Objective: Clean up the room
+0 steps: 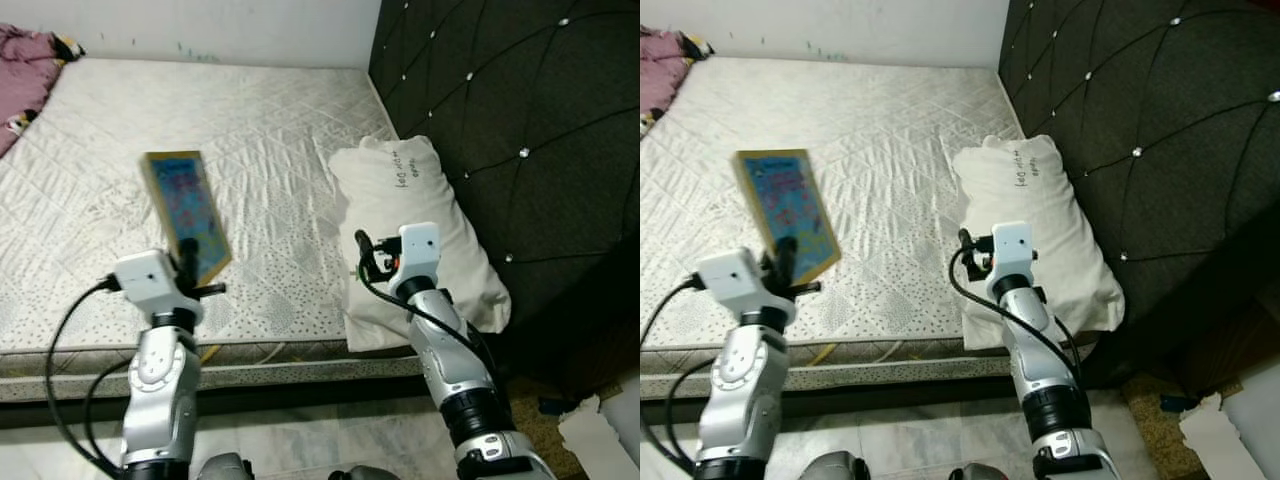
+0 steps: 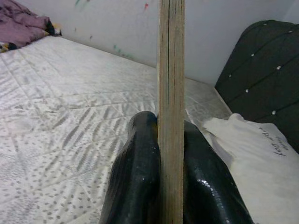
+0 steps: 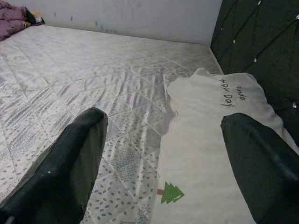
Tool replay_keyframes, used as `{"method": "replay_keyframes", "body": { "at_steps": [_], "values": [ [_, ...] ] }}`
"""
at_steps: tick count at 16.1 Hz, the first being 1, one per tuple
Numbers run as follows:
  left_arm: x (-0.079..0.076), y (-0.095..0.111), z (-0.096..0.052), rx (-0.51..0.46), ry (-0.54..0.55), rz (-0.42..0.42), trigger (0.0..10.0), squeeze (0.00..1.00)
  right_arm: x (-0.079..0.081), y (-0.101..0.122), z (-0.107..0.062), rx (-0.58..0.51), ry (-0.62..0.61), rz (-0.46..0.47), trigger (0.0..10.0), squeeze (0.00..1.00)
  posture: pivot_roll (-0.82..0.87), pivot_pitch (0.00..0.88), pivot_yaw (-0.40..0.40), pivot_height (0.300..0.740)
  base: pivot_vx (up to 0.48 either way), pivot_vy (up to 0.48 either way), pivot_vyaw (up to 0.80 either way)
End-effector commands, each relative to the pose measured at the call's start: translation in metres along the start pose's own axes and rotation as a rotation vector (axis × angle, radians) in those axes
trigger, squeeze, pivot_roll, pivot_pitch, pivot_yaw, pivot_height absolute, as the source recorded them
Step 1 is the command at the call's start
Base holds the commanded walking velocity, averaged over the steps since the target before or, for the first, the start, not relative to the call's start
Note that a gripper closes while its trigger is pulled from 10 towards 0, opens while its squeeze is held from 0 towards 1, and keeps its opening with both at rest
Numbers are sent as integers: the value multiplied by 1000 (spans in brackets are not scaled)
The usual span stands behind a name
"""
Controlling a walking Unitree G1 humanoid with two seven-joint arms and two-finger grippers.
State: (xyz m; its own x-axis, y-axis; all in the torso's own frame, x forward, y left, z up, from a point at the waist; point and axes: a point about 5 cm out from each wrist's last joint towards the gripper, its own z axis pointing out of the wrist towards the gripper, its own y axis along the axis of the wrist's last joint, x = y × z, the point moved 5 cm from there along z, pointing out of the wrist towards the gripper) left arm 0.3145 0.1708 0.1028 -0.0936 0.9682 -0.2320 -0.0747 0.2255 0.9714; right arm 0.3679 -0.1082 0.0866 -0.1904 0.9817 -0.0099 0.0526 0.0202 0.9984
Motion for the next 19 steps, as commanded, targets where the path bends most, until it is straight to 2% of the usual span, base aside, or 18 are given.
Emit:
{"method": "replay_keyframes", "body": {
  "at_steps": [1, 4, 9, 11, 19],
  "values": [
    [-7, 7, 0, -27, -27, 4, 10000, 0, -3, 8, 1, -21, -7, -3, 10000, 0, 93, 0, -55, 740, 0, 0, 0],
    [-6, 9, 1, -29, -30, 10, 10000, 0, -4, 9, 3, -23, -10, -4, 10000, 0, 93, 0, -57, 740, 160, 0, 0],
    [-7, 9, 1, -27, -42, 4, 10000, 0, -6, 11, 1, -28, -19, -7, 10000, 0, 86, 0, -48, 740, 341, 0, -617],
    [-8, 9, 1, -22, -41, 8, 10000, 0, -9, 10, 1, -28, -29, -8, 10000, 0, 87, 0, -46, 740, 332, 0, 0],
    [-5, 7, -1, -9, -20, 9, 10000, 0, -11, 9, 1, -26, -37, -21, 10000, 0, 99, 0, -42, 740, 0, 0, 0]
  ]
}}
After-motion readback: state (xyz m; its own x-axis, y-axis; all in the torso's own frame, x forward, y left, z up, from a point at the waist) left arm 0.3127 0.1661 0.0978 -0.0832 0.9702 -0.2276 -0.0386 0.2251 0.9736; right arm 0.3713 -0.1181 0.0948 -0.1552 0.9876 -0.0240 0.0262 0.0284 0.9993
